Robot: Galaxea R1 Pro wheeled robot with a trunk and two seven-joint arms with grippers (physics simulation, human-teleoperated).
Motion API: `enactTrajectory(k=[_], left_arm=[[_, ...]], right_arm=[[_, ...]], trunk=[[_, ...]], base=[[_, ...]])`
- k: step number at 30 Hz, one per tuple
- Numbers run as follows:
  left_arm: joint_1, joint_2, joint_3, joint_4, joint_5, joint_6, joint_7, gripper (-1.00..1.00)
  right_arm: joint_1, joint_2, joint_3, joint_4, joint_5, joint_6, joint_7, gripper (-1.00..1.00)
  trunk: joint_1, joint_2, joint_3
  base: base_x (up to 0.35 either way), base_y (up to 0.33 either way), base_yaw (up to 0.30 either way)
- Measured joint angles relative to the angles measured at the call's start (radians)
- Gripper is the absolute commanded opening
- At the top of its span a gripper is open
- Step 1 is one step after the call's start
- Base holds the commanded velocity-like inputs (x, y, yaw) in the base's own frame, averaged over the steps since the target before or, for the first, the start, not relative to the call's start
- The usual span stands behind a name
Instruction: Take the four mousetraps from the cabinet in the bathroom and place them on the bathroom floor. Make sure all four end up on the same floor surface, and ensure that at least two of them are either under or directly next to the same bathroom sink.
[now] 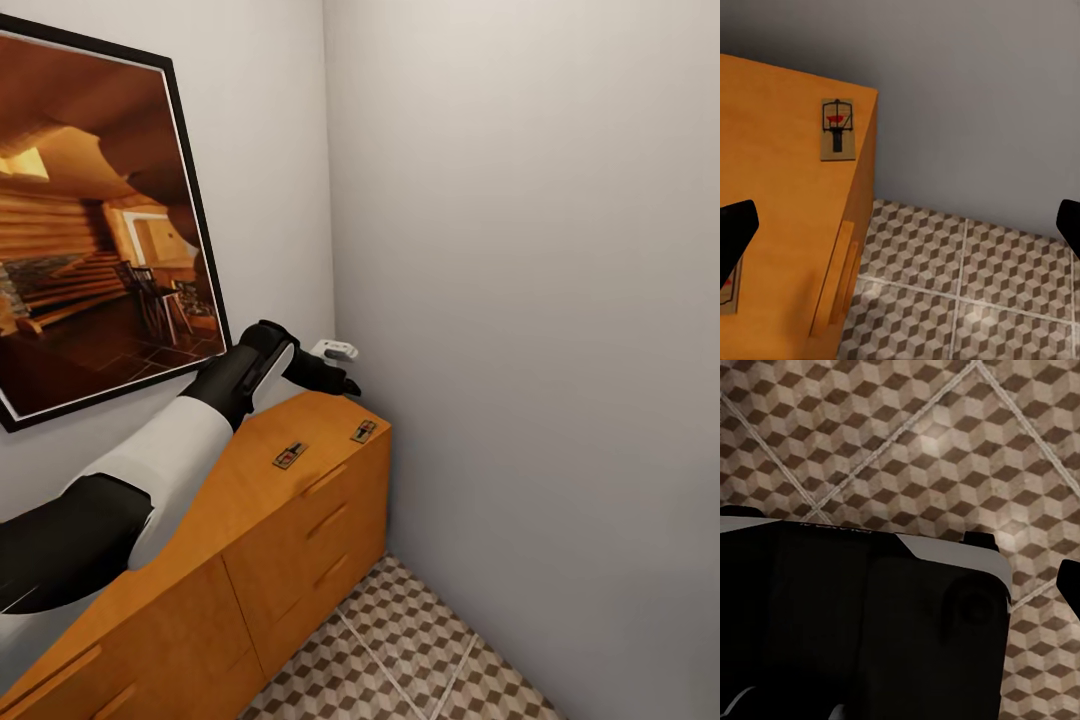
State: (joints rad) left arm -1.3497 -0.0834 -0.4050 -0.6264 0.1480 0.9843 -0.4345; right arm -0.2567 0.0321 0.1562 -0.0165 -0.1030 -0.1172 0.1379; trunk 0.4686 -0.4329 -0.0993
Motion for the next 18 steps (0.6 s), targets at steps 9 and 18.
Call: enactTrajectory(k=[9, 18], left_arm=[[0.007, 0.000, 0.000, 0.001, 0.000, -0.001, 0.000, 1.00], [0.012, 0.000, 0.000, 0.002, 0.000, -0.003, 0.000, 1.00]], right_arm=[[0.000, 0.000, 0.000, 0.000, 0.000, 0.000, -0.001, 1.00], [0.000, 0.002, 0.000, 0.000, 0.000, 0.000, -0.003, 1.00]], trunk=[[0.000, 0.000, 0.000], [0.000, 0.000, 0.000]], base=[[0.000, 0.000, 0.000], [0.000, 0.000, 0.000]])
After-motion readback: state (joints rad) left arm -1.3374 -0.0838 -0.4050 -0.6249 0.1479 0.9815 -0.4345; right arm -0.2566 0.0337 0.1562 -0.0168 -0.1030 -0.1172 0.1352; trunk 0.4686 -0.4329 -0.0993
